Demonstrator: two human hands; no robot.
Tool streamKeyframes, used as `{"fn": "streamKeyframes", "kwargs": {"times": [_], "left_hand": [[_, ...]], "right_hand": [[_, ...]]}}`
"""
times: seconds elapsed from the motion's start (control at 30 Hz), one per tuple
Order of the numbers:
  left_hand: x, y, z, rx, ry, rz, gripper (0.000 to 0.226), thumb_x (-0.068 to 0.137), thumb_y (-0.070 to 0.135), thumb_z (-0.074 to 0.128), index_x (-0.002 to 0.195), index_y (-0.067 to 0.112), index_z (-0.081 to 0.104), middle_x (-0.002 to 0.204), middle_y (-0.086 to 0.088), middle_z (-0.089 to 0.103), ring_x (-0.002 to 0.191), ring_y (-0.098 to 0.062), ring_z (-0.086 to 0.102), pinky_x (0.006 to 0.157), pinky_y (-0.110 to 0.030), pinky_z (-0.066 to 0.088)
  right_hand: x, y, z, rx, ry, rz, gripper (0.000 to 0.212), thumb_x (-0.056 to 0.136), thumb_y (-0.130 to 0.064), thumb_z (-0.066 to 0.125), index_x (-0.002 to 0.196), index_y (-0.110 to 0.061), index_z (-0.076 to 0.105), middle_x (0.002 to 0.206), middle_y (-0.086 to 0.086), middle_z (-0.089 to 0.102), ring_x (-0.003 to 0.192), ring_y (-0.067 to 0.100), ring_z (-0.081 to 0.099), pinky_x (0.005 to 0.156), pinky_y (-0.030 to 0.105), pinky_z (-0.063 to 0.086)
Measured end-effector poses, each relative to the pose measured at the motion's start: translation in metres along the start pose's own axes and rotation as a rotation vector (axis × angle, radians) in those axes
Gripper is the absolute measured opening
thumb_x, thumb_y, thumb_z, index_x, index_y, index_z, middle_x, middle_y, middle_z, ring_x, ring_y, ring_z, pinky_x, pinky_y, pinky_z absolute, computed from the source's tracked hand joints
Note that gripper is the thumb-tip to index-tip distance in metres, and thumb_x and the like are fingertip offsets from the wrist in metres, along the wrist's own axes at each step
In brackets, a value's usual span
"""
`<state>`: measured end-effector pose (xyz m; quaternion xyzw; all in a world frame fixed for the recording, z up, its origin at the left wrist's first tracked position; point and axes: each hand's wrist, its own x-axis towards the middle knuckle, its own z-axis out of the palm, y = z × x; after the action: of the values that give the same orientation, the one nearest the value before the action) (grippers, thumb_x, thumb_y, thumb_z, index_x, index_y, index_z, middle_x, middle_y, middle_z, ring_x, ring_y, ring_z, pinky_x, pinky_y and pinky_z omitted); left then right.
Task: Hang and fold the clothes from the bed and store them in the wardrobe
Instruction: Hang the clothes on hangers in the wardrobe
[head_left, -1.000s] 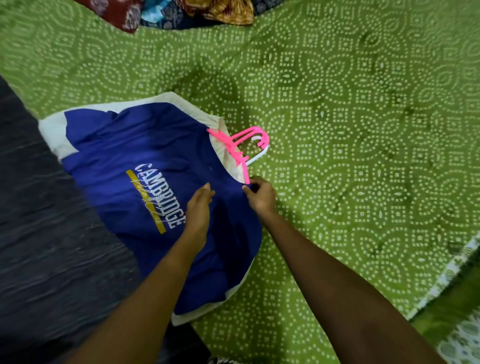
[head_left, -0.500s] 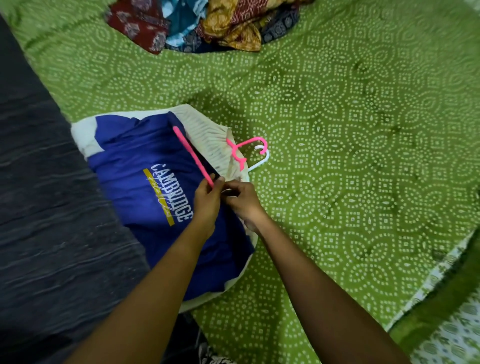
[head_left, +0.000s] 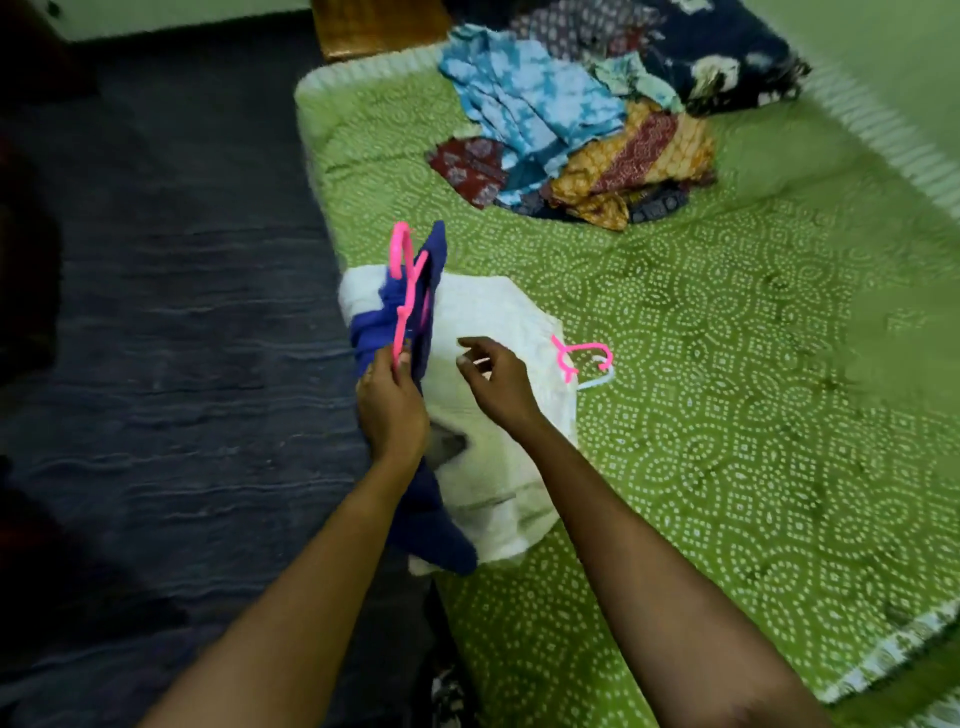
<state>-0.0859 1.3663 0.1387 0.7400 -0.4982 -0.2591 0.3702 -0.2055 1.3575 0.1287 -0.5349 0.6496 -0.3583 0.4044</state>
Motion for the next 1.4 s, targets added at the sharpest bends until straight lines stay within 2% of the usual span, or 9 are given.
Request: {"fn": "streamKeyframes", "kwargs": {"times": [0.2,0.33,0.53,0.8,0.9,1.0,1.2,1.3,1.4], "left_hand": [[-0.033,-0.015,-0.148,-0.021,0.29,0.109,0.034,0.096,0.019,0.039,0.098,-0.004,0.062,0.091,-0.026,0.064,0.09,-0.04,0.053,0.076,-0.043,0.036],[-0.076,-0.025,-0.268,0.068,0.457,0.094,0.027,0.098,0.017,0.042,0.106,0.0,0.061,0.099,-0.026,0.064,0.097,-0.04,0.052,0.076,-0.041,0.031],[-0.144,-0.044,-0.415,0.186,0.679,0.062,0.03,0.097,0.031,0.044,0.107,0.01,0.064,0.096,-0.025,0.063,0.094,-0.042,0.056,0.072,-0.042,0.039],[-0.221,-0.063,-0.569,0.564,1.102,0.222,0.021,0.09,0.018,0.051,0.086,0.003,0.066,0.078,-0.02,0.064,0.077,-0.039,0.057,0.072,-0.043,0.031],[-0.239,-0.063,-0.627,0.461,1.251,0.12,0.037,0.093,0.027,0.039,0.098,0.002,0.066,0.095,-0.023,0.062,0.093,-0.041,0.053,0.079,-0.042,0.023],[-0.247,-0.058,-0.68,0.421,1.326,0.081,0.041,0.094,0.027,0.035,0.105,0.001,0.064,0.105,-0.025,0.059,0.102,-0.041,0.049,0.093,-0.043,0.023],[-0.249,-0.037,-0.771,0.48,1.343,0.118,0.031,0.097,0.017,0.041,0.103,-0.007,0.061,0.107,-0.031,0.055,0.1,-0.044,0.048,0.097,-0.045,0.025],[-0.249,-0.027,-0.814,0.479,1.308,0.16,0.028,0.097,0.013,0.042,0.104,-0.009,0.059,0.108,-0.031,0.053,0.102,-0.043,0.047,0.091,-0.041,0.025],[-0.249,-0.016,-0.851,0.461,1.281,0.239,0.032,0.099,0.015,0.035,0.103,-0.007,0.058,0.107,-0.03,0.05,0.104,-0.04,0.044,0.092,-0.038,0.025]], "right_hand": [[-0.056,-0.11,0.052,-0.102,-0.027,-0.343,0.037,0.09,-0.008,0.056,0.126,-0.001,0.053,0.119,0.018,0.055,0.105,0.028,0.056,0.093,0.029,0.042],[-0.12,-0.185,0.097,-0.174,-0.099,-0.586,0.039,0.089,-0.011,0.057,0.125,0.001,0.053,0.115,0.021,0.054,0.103,0.035,0.055,0.094,0.047,0.044],[-0.228,-0.285,0.155,-0.208,-0.204,-0.893,0.049,0.092,-0.018,0.052,0.137,-0.003,0.041,0.131,0.018,0.043,0.117,0.036,0.045,0.103,0.047,0.036],[-0.332,-0.394,0.202,-0.382,-0.166,-1.24,0.059,0.096,-0.02,0.048,0.148,-0.008,0.023,0.153,0.012,0.024,0.14,0.028,0.023,0.111,0.047,0.022],[-0.364,-0.436,0.219,-0.462,-0.093,-1.355,0.047,0.095,-0.015,0.045,0.141,-0.008,0.037,0.139,0.011,0.043,0.13,0.028,0.038,0.111,0.052,0.018],[-0.394,-0.481,0.229,-0.491,-0.094,-1.44,0.024,0.095,-0.012,0.043,0.116,-0.005,0.052,0.114,0.014,0.054,0.11,0.035,0.051,0.092,0.047,0.039],[-0.44,-0.54,0.221,-0.43,-0.357,-1.448,0.029,0.097,-0.033,0.043,0.108,-0.006,0.048,0.109,0.019,0.059,0.101,0.036,0.056,0.076,0.041,0.042],[-0.443,-0.571,0.212,-0.43,-0.703,-1.453,0.054,0.086,-0.034,0.064,0.129,-0.01,0.042,0.123,0.015,0.055,0.112,0.03,0.053,0.09,0.036,0.043],[-0.442,-0.597,0.201,-0.29,-0.994,-1.46,0.08,0.081,-0.011,0.07,0.148,-0.014,0.026,0.144,0.0,0.041,0.13,0.012,0.041,0.11,0.024,0.031]]}}
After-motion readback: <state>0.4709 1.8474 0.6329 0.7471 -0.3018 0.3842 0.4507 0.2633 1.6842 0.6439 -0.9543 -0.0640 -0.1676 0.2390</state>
